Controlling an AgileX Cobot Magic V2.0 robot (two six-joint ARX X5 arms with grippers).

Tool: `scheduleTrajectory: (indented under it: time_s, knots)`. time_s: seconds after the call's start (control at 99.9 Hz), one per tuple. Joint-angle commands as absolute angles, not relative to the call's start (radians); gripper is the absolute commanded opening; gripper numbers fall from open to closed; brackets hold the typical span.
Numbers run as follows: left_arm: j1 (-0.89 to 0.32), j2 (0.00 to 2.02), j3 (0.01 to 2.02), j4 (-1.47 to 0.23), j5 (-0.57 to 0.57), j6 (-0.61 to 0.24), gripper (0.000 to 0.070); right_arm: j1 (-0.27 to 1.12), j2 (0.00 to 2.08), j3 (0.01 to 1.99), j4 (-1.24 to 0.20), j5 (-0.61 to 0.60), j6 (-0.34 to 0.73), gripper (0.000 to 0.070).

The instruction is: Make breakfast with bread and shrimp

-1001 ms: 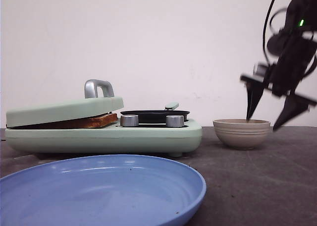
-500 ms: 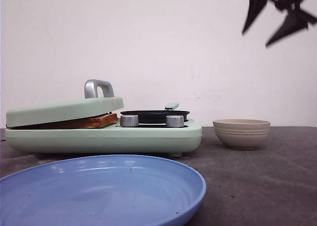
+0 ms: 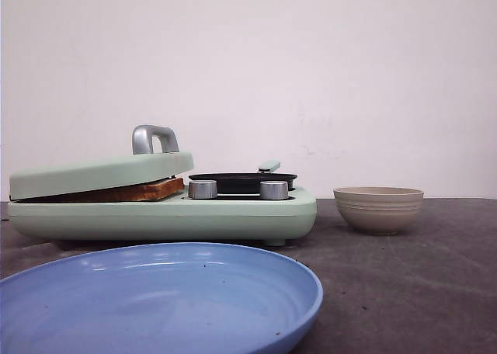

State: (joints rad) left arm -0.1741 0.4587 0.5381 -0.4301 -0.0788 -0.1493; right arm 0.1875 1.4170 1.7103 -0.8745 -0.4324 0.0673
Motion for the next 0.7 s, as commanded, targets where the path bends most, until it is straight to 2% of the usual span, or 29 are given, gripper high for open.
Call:
scheduleTrajectory:
  time_s: [0.0,0.23,0.36,0.69]
  knots:
    - [-0.175,0.462,0.546,-0.422,-0.074,-0.163,0.0,0.206,1.409,1.729,-0.88,-0.41,0.031,0.0009]
    - [-0.175,0.462,0.546,-0.422,-0.033,-0.203,0.0,0.265,1.337,1.711,-0.851,-0.361,0.023,0.0009]
    - [-0.176,0.459,0.546,-0.422,-0.022,-0.203,0.0,0.303,1.276,1.647,-0.782,-0.352,0.014,0.0009]
    - [-0.176,0.434,0.546,-0.424,-0.022,-0.203,0.0,0.366,0.98,1.157,-0.462,-0.267,-0.038,0.0009]
